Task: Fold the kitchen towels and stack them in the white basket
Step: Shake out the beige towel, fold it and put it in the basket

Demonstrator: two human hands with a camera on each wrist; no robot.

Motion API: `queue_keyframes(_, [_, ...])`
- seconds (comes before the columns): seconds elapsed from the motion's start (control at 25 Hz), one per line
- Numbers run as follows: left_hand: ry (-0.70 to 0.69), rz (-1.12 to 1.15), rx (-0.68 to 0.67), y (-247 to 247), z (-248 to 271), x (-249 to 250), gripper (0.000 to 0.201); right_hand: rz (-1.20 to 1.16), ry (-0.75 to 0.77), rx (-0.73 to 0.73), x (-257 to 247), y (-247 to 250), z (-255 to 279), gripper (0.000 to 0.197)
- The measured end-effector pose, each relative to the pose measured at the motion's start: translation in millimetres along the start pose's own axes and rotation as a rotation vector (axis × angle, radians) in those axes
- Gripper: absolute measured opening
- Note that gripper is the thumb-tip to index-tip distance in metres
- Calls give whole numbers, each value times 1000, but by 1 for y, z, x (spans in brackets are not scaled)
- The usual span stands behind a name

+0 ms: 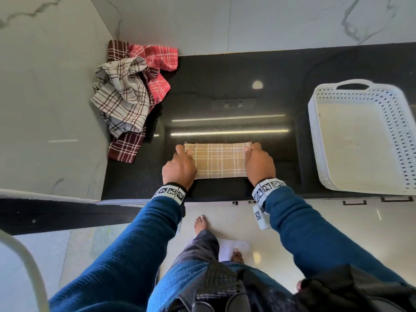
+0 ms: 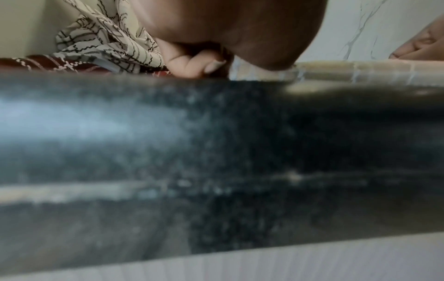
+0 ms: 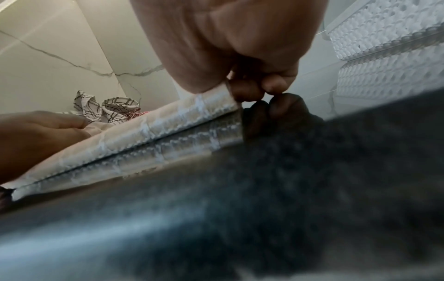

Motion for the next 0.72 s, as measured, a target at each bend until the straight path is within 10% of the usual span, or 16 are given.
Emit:
queue_keyframes(0.24, [-11, 41, 55, 7, 5, -12, 20, -133, -119, 50, 0, 9, 0, 31])
queue_keyframes(0.36, [-236, -2, 127, 5, 18, -11, 42, 101, 186, 137, -18, 16, 10, 53])
queue_keyframes(0.56, [-606, -432, -25, -12, -2, -21, 81, 347, 583, -360, -19, -19, 7, 71])
queue_keyframes(0.72, [-857, -703, -93, 6, -47, -34, 77, 410, 608, -422, 6, -14, 6, 69])
Point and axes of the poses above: each hand's wrist, its own z-axis away from the middle knuckle, its own y-axis out of the back of the hand, x = y × z, the point moved 3 cm from there along -z, towards the middle knuckle, and after that the axes turned 12 degrees about y, right-handed, at the moved point
